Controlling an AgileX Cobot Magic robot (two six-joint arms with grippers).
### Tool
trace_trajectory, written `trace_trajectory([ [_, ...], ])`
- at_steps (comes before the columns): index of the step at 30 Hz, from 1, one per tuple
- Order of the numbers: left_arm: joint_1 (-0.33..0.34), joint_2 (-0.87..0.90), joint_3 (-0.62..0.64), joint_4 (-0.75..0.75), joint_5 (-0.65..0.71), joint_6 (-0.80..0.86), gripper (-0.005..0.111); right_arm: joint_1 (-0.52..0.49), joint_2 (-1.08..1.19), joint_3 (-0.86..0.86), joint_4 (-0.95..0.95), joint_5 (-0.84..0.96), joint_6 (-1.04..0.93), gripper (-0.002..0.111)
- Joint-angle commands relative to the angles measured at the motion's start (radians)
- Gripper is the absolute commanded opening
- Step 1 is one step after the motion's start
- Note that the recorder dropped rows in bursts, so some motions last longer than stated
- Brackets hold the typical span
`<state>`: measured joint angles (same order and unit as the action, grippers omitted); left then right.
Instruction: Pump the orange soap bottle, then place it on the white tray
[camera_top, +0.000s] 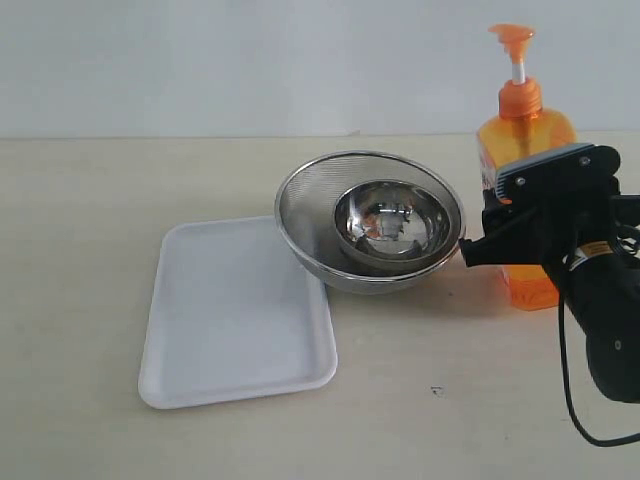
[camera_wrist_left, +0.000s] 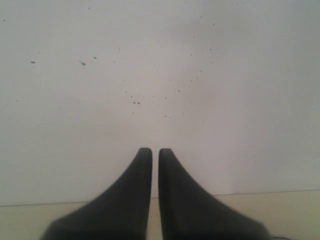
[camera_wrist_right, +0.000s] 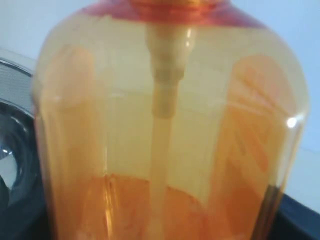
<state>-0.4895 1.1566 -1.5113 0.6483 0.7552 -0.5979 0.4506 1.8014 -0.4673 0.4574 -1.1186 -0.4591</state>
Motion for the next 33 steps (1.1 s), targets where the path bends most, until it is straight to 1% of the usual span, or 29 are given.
trace_trajectory([
  [1, -0.01, -0.013, -0.007, -0.004, 0.002, 0.005, 0.005, -0.001, -0.014, -0.013, -0.011, -0.102, 0.016, 0.0],
  [6, -0.01, 0.003, 0.006, -0.006, 0.026, 0.018, 0.005, -0.001, -0.014, -0.013, -0.011, -0.102, 0.034, 0.0],
  [10, -0.01, 0.085, 0.006, -0.046, 0.011, 0.156, 0.005, -0.001, -0.014, -0.013, -0.011, -0.102, 0.034, 0.0],
  [12, -0.01, 0.139, 0.006, -0.075, -0.032, 0.166, 0.005, -0.001, -0.014, -0.013, -0.011, -0.102, 0.034, 0.0],
  [15, -0.01, 0.201, 0.006, -0.125, -0.162, 0.169, 0.005, -0.001, -0.014, -0.013, -0.011, -0.102, 0.034, 0.0],
  [17, -0.01, 0.22, 0.006, -0.166, -0.22, 0.18, 0.005, -0.001, -0.014, -0.013, -0.011, -0.102, 0.034, 0.0],
  [19, -0.01, 0.237, 0.006, -0.222, -0.249, 0.242, 0.005, -0.001, -0.014, -0.013, -0.011, -0.102, 0.034, 0.0],
  [21, -0.01, 0.255, 0.004, -0.313, -0.251, 0.341, 0.005, -0.001, -0.014, -0.013, -0.011, -0.102, 0.034, 0.0],
  [24, -0.01, 0.285, -0.013, -0.52, -0.225, 0.536, 0.005, -0.001, -0.014, -0.013, -0.011, -0.102, 0.034, 0.0],
  [26, -0.01, 0.313, -0.043, -0.691, -0.181, 0.693, 0.005, -0.001, -0.014, -0.013, -0.011, -0.102, 0.034, 0.0],
  [27, -0.01, 0.331, -0.078, -0.789, -0.116, 0.761, 0.005, -0.001, -0.014, -0.013, -0.011, -0.102, 0.034, 0.0],
  [28, -0.01, 0.356, -0.12, -0.852, -0.039, 0.81, 0.005, -0.001, -0.014, -0.013, -0.011, -0.102, 0.034, 0.0],
  [33, -0.01, 0.4, -0.25, -0.876, 0.113, 0.816, 0.005, -0.001, -0.014, -0.013, -0.022, -0.102, 0.039, 0.0],
])
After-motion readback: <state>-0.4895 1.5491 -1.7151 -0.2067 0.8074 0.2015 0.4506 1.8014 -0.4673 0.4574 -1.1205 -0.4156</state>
